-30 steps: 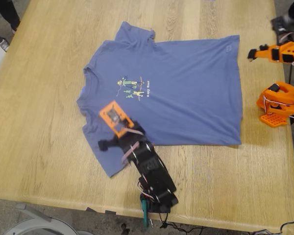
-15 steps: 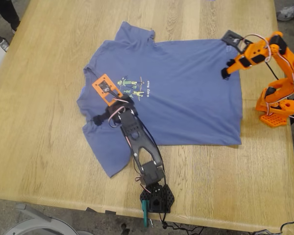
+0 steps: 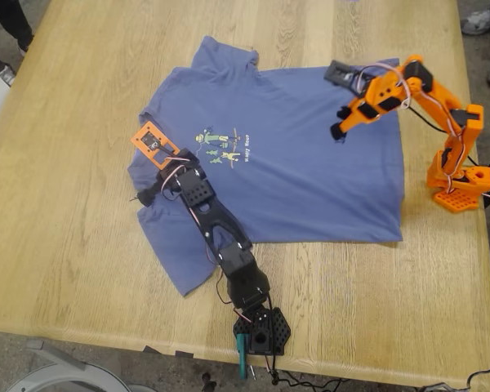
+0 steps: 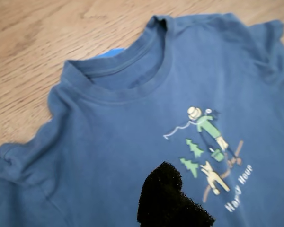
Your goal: Fold a T-shirt
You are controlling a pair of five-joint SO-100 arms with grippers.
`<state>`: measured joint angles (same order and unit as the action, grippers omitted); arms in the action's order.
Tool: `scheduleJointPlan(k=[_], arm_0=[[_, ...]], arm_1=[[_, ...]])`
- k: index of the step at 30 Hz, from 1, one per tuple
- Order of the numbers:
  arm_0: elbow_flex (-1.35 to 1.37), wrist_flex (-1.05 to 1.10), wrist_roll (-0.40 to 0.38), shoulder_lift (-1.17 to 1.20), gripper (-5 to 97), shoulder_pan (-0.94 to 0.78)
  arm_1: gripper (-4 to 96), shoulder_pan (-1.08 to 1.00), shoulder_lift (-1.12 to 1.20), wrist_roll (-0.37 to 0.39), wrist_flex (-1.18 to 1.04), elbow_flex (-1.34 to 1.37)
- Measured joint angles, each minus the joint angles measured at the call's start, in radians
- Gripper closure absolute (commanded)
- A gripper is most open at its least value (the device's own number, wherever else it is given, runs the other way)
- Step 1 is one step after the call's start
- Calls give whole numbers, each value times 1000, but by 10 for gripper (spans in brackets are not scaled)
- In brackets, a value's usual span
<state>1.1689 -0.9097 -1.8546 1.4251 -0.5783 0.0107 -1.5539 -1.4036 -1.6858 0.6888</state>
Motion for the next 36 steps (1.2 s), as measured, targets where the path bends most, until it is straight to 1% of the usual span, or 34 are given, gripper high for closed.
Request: scheduleJointPlan(k=[6,9,13,17,19,21,24,31,36], arm_0=[[-69,0,0,-137,224,-51],[-170,0,0,-259,227,-67],[-460,-40,0,-522,227,-71],[-854,-207,-9,-897,243,-61],[-1042,-268,-5,-1022,249,-66],[-1195,-293,3,-1068,253,-71],[-1299,-290,8,-1077,261,-71],[-1313,-204,23,-1114,269,-81],[-1313,-156,23,-1177,277,-84]], arm_1=[[662,38,31,6,0,-32],[662,58,64,6,9,-66],[665,75,163,11,21,-167],[665,110,242,28,23,-241],[665,124,270,34,21,-267],[665,132,302,34,15,-301],[666,152,365,40,9,-367],[669,210,506,69,6,-517],[671,207,529,71,6,-540]])
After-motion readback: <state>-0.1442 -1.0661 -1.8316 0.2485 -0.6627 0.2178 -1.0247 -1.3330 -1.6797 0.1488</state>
